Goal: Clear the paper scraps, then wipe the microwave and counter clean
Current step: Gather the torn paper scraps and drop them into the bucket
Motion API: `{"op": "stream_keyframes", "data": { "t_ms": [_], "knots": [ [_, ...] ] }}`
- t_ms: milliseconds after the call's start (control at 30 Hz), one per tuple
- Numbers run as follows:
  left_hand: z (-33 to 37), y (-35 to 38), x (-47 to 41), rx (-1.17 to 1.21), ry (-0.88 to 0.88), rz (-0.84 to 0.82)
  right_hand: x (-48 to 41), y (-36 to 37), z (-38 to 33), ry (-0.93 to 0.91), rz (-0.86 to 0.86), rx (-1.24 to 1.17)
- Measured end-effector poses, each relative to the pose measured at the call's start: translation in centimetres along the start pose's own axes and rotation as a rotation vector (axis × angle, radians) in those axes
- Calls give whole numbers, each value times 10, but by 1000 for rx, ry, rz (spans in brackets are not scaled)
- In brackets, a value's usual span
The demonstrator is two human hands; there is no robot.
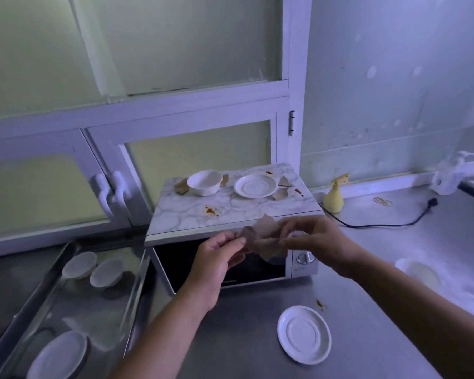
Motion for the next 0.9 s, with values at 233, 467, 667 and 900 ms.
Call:
{"op": "stream_keyframes", "data": {
  "t_ms": [233, 467, 667, 900],
  "knots": [
    [-2, 20, 4, 11, -21, -183, 41, -11, 6, -25, 232, -35],
    [-13, 83, -2, -6, -63, -490, 87, -62, 23, 55, 339, 9],
    [-32, 115, -69, -596, 178, -378, 109, -115, 64, 116, 460, 41],
    [-55, 142, -174, -1419, 281, -403, 100, -154, 116, 111, 445, -13]
  ]
}}
Point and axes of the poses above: each hand's wrist, its own x-axis away from the middle knuckle, its own y-axis out of the palm, z = x × y, the point moved 3 cm from there along -x, towards the middle knuckle, and after that the axes turned 14 degrees about y, right-handed, at the moved point
